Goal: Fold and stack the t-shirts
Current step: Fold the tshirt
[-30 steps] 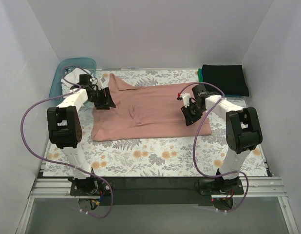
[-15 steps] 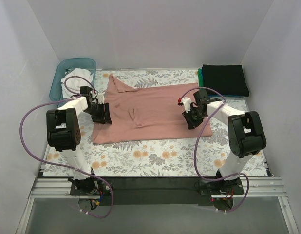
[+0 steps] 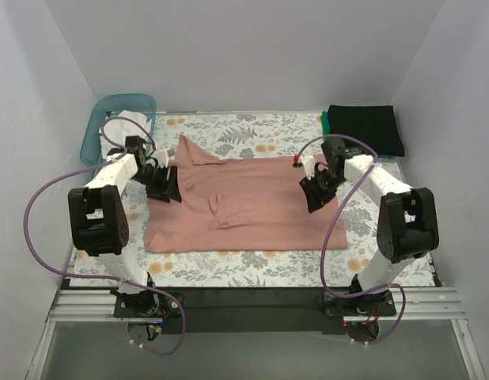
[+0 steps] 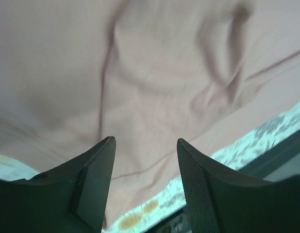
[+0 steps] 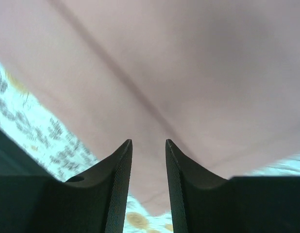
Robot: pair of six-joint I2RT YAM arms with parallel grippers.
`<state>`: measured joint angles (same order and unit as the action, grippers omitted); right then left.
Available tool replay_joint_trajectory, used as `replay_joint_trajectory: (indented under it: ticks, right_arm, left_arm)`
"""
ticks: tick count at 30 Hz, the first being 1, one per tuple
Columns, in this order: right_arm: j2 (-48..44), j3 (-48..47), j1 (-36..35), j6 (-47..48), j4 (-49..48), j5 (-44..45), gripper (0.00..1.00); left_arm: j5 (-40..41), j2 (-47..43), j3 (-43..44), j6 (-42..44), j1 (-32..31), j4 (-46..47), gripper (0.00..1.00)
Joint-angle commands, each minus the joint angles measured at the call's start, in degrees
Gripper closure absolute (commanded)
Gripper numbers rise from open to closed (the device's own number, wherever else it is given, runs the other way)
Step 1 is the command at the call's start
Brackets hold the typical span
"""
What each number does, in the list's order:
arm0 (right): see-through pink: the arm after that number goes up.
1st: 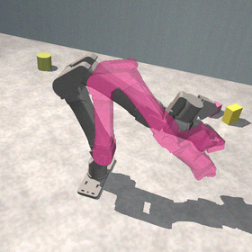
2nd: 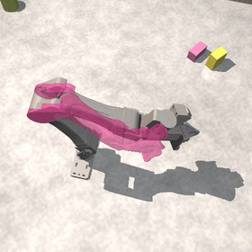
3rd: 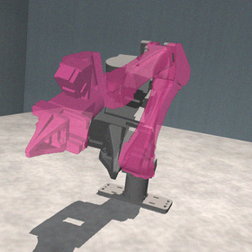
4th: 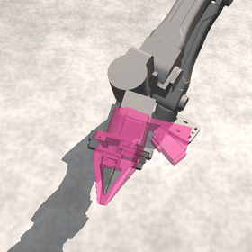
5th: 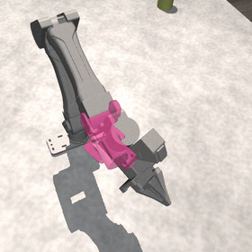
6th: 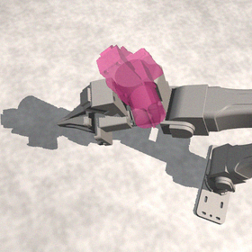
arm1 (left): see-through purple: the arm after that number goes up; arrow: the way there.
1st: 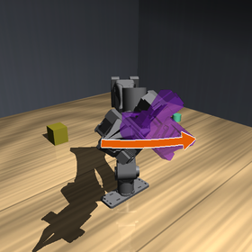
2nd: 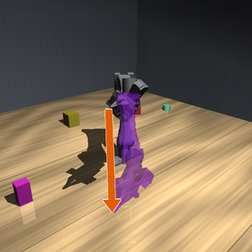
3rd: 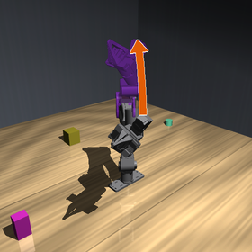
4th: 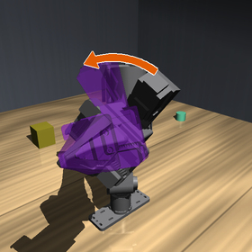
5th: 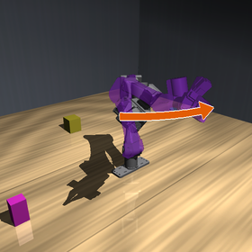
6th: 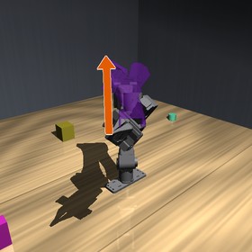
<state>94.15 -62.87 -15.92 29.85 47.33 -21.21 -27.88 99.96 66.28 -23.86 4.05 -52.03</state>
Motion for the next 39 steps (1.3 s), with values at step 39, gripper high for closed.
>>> replay_joint_trajectory:
  ticks: [39]
  right_arm:
    - [39.88,-49.27,11.18,-18.07,-14.11,18.14,0.6]
  left_arm:
    - [6.7,29.68,43.67,-19.74,0.08,23.29,0.44]
